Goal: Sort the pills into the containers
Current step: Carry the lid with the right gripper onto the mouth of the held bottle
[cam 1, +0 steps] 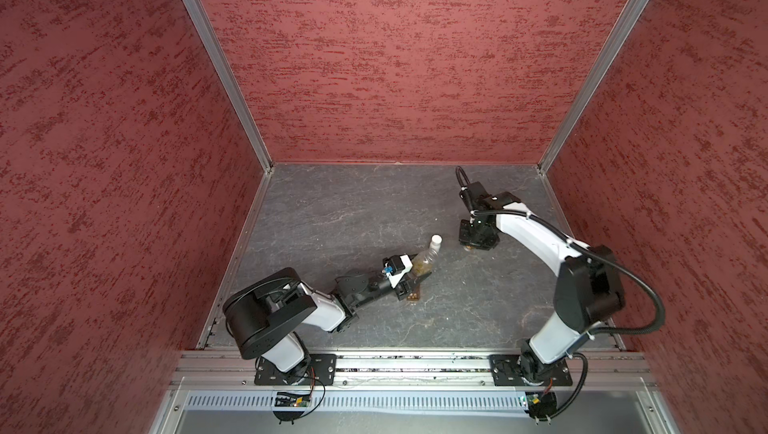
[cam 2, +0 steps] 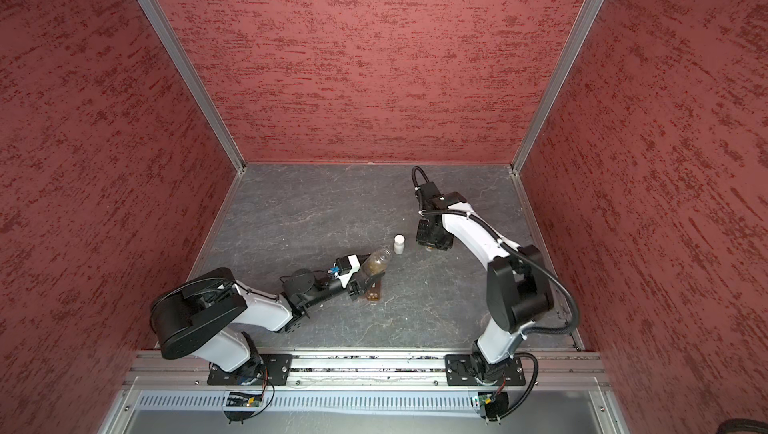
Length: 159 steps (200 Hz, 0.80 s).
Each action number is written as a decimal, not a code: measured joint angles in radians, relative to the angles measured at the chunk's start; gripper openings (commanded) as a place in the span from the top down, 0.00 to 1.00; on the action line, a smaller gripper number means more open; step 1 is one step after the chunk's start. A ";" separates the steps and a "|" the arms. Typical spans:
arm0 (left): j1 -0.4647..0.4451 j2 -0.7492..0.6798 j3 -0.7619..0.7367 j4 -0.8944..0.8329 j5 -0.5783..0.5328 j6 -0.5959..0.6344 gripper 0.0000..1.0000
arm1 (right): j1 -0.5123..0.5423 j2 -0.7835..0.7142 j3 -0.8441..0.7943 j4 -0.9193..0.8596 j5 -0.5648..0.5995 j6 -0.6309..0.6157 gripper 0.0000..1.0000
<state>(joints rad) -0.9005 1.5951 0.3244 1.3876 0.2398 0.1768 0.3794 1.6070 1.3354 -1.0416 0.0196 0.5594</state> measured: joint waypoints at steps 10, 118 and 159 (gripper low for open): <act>-0.002 0.035 0.042 0.001 0.016 0.010 1.00 | 0.000 -0.077 0.011 -0.020 -0.012 -0.007 0.63; 0.063 0.375 0.482 0.003 0.218 0.011 1.00 | 0.001 -0.381 0.272 -0.275 -0.168 -0.048 0.63; 0.069 0.401 0.515 0.003 0.271 0.005 1.00 | 0.001 -0.339 0.276 -0.280 -0.253 -0.071 0.63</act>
<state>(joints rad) -0.8310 1.9965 0.8391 1.3903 0.5110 0.1822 0.3801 1.2678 1.6115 -1.3212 -0.2333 0.4889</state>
